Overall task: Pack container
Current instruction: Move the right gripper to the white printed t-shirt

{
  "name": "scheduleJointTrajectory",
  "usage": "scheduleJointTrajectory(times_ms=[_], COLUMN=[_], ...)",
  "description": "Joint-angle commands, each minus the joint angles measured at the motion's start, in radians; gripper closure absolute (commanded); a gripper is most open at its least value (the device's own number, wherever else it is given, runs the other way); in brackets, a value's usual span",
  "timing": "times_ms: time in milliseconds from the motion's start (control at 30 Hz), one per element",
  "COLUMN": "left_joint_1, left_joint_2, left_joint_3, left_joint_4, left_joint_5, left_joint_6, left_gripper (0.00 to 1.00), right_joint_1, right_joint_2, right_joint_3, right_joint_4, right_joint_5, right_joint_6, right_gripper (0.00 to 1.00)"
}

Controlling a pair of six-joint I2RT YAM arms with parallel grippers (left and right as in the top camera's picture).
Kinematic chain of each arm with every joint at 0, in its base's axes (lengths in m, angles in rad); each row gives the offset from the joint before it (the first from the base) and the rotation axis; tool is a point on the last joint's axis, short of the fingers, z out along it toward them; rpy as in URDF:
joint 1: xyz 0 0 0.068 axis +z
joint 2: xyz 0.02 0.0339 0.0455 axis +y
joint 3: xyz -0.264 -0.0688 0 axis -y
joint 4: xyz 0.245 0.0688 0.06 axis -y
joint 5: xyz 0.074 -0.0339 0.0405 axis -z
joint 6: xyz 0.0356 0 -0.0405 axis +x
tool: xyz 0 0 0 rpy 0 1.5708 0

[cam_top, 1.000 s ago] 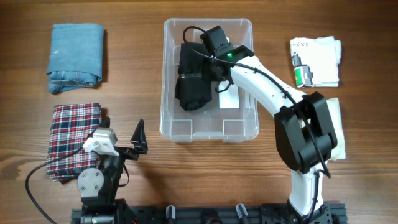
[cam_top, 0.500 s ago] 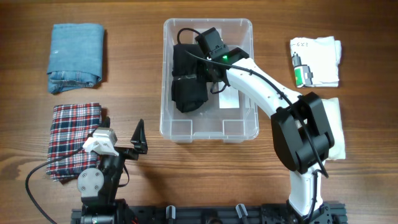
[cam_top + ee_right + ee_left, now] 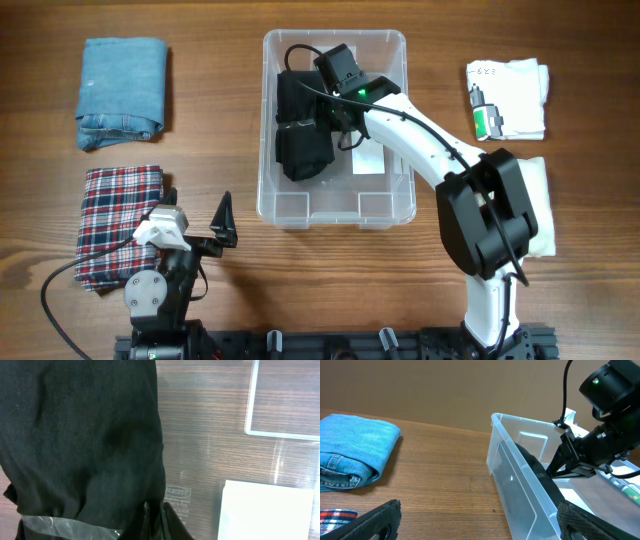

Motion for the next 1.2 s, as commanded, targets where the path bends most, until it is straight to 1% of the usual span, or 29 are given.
scheduleJointTrajectory(times_ms=[0,67,100,167,267,300,367,467,533,567,633,700,800,833,900,967,1067,1167], left_joint_1=[0.006,0.006,0.006,0.006,0.006,0.006,0.006,0.006,0.006,0.006,0.006,0.006,0.006,0.006,0.006,0.006,0.006,0.006], left_joint_2=[-0.002,-0.002,-0.002,-0.002,-0.002,-0.002,-0.002,-0.002,-0.002,-0.002,-0.002,-0.002,-0.002,-0.002,-0.002,-0.002,-0.002,-0.002], left_joint_3=[-0.005,-0.005,-0.005,-0.005,-0.005,-0.005,-0.005,-0.005,-0.005,-0.005,-0.005,-0.005,-0.005,-0.005,-0.005,-0.005,-0.005,-0.005], left_joint_4=[-0.004,-0.004,-0.004,-0.004,-0.004,-0.004,-0.004,-0.004,-0.004,-0.004,-0.004,-0.004,-0.004,-0.004,-0.004,-0.004,-0.004,-0.004], left_joint_5=[-0.010,-0.010,-0.010,-0.010,-0.010,-0.010,-0.010,-0.010,-0.010,-0.010,-0.010,-0.010,-0.010,-0.010,-0.010,-0.010,-0.010,-0.010], left_joint_6=[0.019,0.019,0.019,0.019,0.019,0.019,0.019,0.019,0.019,0.019,0.019,0.019,0.019,0.019,0.019,0.019,0.019,0.019], left_gripper=[0.00,0.00,0.00,0.00,0.00,0.00,0.00,0.00,0.00,0.00,0.00,0.00,0.00,0.00,0.00,0.00,0.00,0.00], right_joint_1=[-0.003,-0.018,-0.030,-0.070,-0.133,-0.184,-0.240,-0.370,-0.462,-0.523,-0.602,-0.676,-0.755,-0.768,-0.774,-0.765,-0.738,-0.695], right_joint_2=[-0.107,-0.165,-0.201,-0.298,-0.411,-0.476,-0.531,-0.591,-0.592,-0.580,-0.553,-0.510,-0.423,-0.394,-0.340,-0.262,-0.193,-0.146], right_joint_3=[0.019,0.029,0.034,0.035,0.035,0.035,0.035,0.035,0.034,0.032,0.032,0.032,0.032,0.032,0.032,0.032,0.032,0.032], right_joint_4=[-0.018,-0.047,-0.061,-0.084,-0.100,-0.109,-0.122,-0.160,-0.182,-0.197,-0.215,-0.222,-0.219,-0.225,-0.240,-0.248,-0.243,-0.241], right_joint_5=[0.016,0.053,0.068,0.082,0.083,0.092,0.122,0.217,0.239,0.238,0.222,0.146,-0.071,-0.135,-0.169,-0.100,-0.049,0.045], right_joint_6=[-0.009,-0.010,-0.011,-0.025,-0.073,-0.098,-0.117,-0.157,-0.191,-0.193,-0.194,-0.227,-0.373,-0.423,-0.488,-0.500,-0.500,-0.500], right_gripper=[0.84,0.78,0.71,0.48,0.31,0.25,0.23,0.20,0.19,0.19,0.18,0.17,0.14,0.14,0.13,0.13,0.13,0.13])
